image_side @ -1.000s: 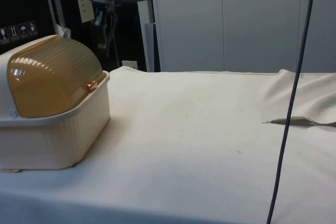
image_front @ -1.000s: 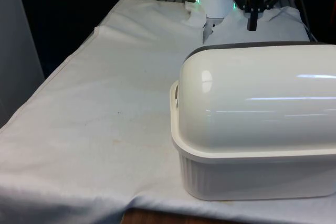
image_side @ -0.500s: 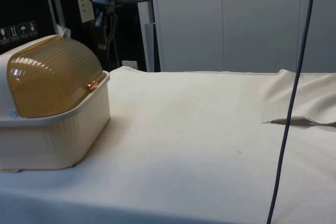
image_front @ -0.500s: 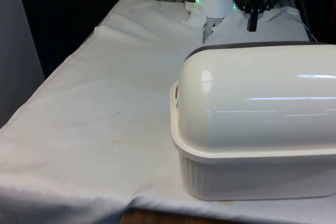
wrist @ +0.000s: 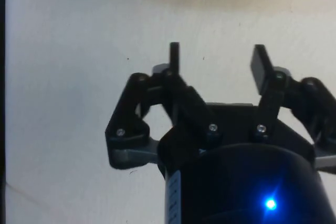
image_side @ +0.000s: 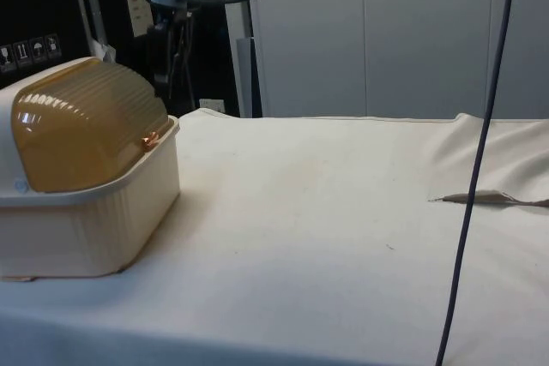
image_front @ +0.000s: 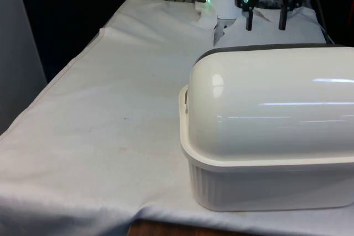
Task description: Open the lid, then close it.
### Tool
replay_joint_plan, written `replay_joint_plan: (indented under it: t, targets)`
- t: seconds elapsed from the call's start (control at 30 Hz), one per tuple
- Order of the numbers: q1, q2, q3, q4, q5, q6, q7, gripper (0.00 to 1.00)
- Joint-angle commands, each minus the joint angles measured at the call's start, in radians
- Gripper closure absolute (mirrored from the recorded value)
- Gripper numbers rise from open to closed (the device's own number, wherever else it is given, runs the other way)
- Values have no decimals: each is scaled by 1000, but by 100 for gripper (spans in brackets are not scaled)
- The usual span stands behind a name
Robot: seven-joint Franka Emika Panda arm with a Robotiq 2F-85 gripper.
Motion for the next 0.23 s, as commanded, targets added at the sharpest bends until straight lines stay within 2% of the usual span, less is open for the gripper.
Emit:
replay_joint_plan:
  t: [0.0, 0.03, 0.07, 0.1, 0.2]
  targets:
    - [0, 0, 0, 0, 0, 0, 0, 30]
    - [0, 0, 0, 0, 0, 0, 0, 25]
    - [0, 0, 0, 0, 0, 0, 0, 25]
    - [0, 0, 0, 0, 0, 0, 0, 16]
    - [0, 0, 0, 0, 0, 0, 0, 2]
